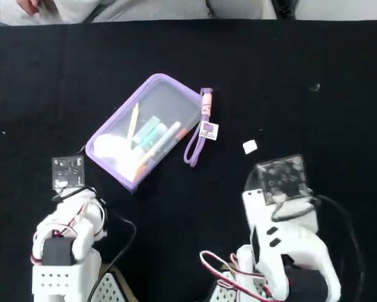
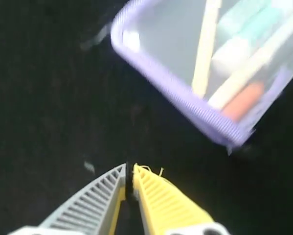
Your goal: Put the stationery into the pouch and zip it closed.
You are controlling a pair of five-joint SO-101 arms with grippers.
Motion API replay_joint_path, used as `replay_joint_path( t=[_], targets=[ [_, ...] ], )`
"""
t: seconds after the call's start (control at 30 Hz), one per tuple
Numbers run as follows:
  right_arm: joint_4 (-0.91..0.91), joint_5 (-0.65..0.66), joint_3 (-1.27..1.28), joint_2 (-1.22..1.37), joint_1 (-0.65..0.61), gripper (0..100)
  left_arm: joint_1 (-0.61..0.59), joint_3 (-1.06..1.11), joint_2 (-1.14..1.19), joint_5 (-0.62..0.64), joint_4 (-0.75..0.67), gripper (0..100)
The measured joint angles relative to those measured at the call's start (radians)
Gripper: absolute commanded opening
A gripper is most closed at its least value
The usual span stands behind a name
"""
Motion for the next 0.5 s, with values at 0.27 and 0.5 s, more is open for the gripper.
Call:
replay_joint_path(
  t=[0.27,0.5],
  targets=[
    [-0.064,-0.003,0.204,-0.13,0.002,2.5,0.0,0.083,0.009,0.0,-0.029,3],
    [-0.132,-0.008,0.485,-0.132,0.106,2.5,0.0,0.086,0.009,0.0,-0.029,3]
  ],
)
